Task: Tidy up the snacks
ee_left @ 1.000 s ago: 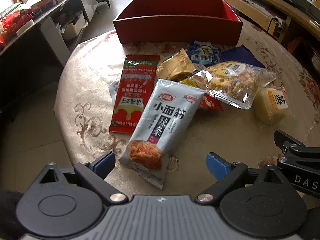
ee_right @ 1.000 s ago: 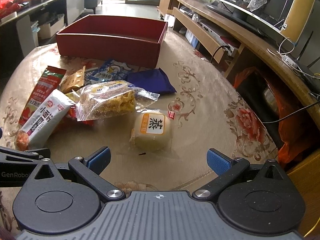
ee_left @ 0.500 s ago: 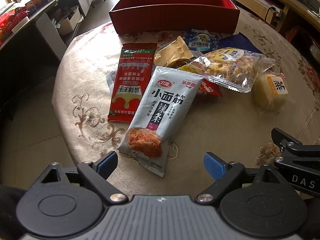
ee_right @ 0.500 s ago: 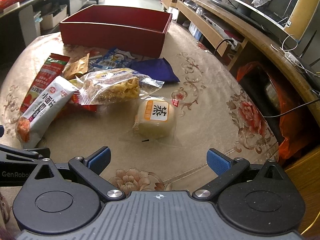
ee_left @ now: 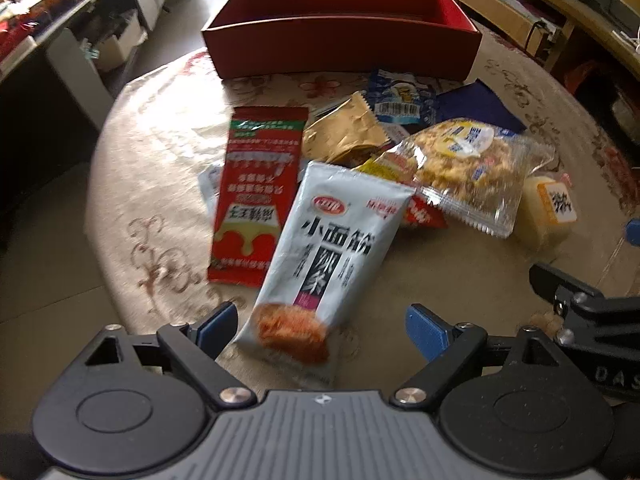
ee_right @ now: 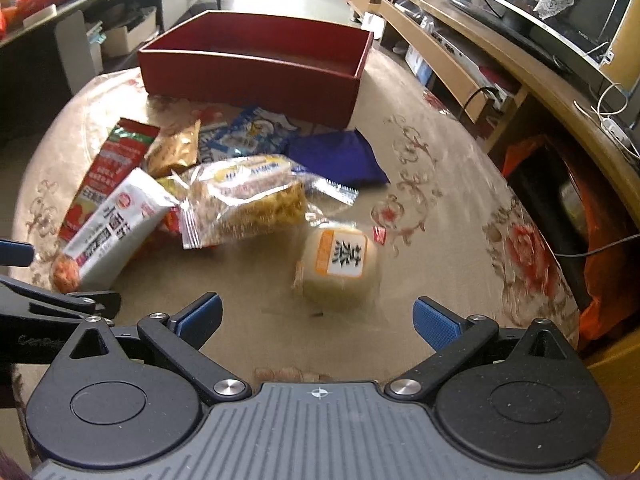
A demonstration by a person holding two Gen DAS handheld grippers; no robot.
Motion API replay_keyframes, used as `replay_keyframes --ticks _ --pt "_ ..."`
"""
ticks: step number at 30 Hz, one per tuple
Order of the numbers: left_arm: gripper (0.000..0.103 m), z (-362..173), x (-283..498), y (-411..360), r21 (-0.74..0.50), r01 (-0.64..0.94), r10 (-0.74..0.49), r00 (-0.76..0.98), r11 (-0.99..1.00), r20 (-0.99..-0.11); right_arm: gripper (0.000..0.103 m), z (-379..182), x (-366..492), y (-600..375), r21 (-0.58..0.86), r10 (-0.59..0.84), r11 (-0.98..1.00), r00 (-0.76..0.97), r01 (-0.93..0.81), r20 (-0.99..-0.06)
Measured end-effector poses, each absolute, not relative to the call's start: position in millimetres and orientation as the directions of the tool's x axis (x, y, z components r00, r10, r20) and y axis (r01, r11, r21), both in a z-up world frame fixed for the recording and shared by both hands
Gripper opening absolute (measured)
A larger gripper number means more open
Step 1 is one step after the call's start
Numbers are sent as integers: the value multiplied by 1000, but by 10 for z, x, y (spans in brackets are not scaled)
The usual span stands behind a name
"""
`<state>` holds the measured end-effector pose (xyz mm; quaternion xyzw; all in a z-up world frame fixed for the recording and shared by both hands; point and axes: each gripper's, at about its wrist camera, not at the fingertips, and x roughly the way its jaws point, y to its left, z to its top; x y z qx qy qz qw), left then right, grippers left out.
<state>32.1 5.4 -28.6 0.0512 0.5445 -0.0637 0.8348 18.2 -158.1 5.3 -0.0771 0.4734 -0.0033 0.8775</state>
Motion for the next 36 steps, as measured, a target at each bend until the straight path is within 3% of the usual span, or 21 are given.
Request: replay_keyframes --ticks 14,25,31,36 --pt "91 -559 601 -7 22 230 -55 324 973 -944 103 242 577 -1641 -121 -5 979 577 -163 -817" --pt "66 -548 638 188 -45 155 -91 307 987 -947 103 151 1213 -1473 -73 72 963 511 -259 -857" --pt "63 -526 603 272 -67 153 -111 303 986 -946 102 -141 1293 -1291 -55 92 938 399 -342 -913" --pt "66 -536 581 250 -59 158 -105 298 986 -949 99 -180 1101 -1266 -117 57 920 422 -374 -905"
